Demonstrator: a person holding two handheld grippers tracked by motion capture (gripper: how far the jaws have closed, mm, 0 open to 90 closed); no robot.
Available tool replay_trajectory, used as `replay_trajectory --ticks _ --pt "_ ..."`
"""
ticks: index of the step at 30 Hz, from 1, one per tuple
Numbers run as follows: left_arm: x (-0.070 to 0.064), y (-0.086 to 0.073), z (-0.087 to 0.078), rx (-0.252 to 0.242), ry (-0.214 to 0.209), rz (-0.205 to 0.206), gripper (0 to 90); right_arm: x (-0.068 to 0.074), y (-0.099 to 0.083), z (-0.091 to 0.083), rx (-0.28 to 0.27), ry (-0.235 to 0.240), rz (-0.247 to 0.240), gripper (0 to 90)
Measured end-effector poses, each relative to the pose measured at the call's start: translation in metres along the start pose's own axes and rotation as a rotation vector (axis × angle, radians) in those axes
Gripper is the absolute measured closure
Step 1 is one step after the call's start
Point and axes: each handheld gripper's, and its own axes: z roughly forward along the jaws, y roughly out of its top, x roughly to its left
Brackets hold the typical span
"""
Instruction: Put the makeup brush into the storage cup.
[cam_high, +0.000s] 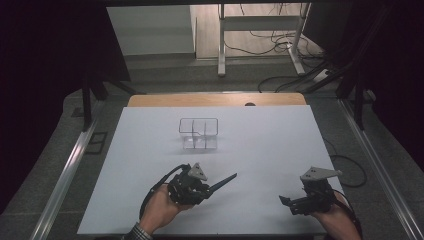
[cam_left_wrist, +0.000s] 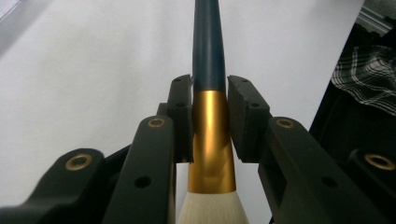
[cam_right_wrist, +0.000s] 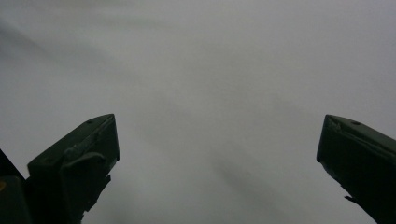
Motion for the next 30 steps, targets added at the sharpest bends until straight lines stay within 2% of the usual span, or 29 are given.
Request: replay_trajectory --ticks 5,7,11,16,19,20,21,27,30 --pt "-0.001 0.001 0.0 0.001 -0.008 0.001 73.1 0.007 0.009 -0.002 -0.015 0.014 -0.017 0.0" --pt "-0.002 0.001 0.0 -0.003 -0.014 0.002 73.0 0.011 0.013 -0.002 -0.025 0.037 -0.026 0.0" --pt "-0.003 0.001 0.0 -0.003 -0.017 0.007 73.0 0.021 0.022 0.001 -0.018 0.069 -0.076 0.0" --pt "-0.006 0.002 0.0 -0.009 -0.02 0.013 73.0 0.038 0.034 0.01 0.033 0.114 -0.166 0.0" --pt "-0.007 0.002 0.001 -0.016 -0.028 0.007 73.0 0.043 0.038 0.012 0.041 0.129 -0.188 0.0" --pt "-0.005 0.002 0.0 0.001 -0.029 0.028 73.0 0.045 0.039 0.013 0.045 0.133 -0.198 0.0" --pt "-0.004 0.002 0.0 0.007 -0.034 0.033 73.0 0.047 0.041 0.014 0.046 0.137 -0.207 0.0" --pt "-0.004 0.002 0.002 0.008 -0.049 0.037 73.1 0.059 0.051 0.022 0.066 0.162 -0.27 0.0" --pt "-0.005 0.003 0.002 0.015 -0.055 0.051 73.0 0.064 0.056 0.026 0.074 0.172 -0.299 0.7"
